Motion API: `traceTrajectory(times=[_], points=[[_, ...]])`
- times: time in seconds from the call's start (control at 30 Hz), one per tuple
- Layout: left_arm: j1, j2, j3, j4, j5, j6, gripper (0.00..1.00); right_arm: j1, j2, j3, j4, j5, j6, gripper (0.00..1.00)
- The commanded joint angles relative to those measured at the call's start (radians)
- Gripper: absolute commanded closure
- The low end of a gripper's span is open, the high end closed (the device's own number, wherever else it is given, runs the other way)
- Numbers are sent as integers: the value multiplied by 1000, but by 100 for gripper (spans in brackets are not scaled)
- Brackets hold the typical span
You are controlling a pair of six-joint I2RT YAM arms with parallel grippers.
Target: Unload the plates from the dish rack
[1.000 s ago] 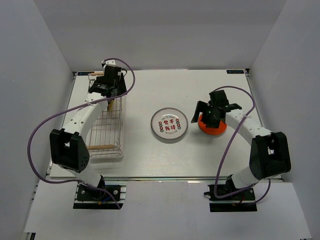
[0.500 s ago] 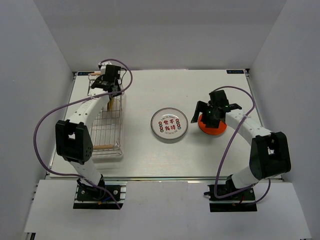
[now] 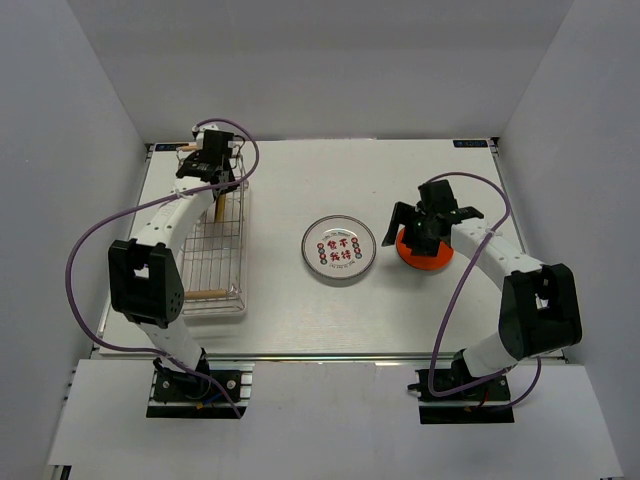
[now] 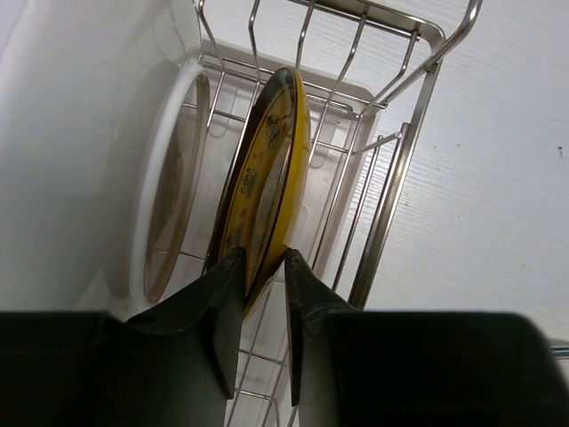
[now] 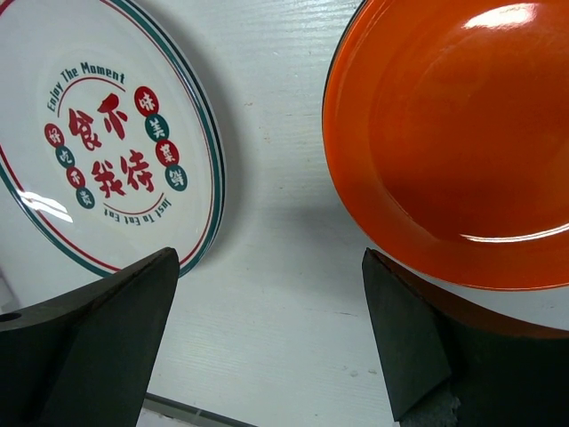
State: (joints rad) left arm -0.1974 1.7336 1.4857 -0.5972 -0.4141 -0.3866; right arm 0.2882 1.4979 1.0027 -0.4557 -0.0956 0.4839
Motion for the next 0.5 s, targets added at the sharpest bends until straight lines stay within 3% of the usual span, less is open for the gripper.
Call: traceTrajectory(times=[0.0,0.2,0.33,0.47], points=[[15,-23,1,17,26,6,68,-4,-11,48,-8,5,5,11],[15,-28,21,2,28,51,78,-1,10,69,-8,-23,-13,11],[24,-40,35,-22,-6,68,99,-1,7,70,-6,-26,-4,11],[24,-65,36,-24,-29,78,100,-1,5,70,-11,-27,-7,11]])
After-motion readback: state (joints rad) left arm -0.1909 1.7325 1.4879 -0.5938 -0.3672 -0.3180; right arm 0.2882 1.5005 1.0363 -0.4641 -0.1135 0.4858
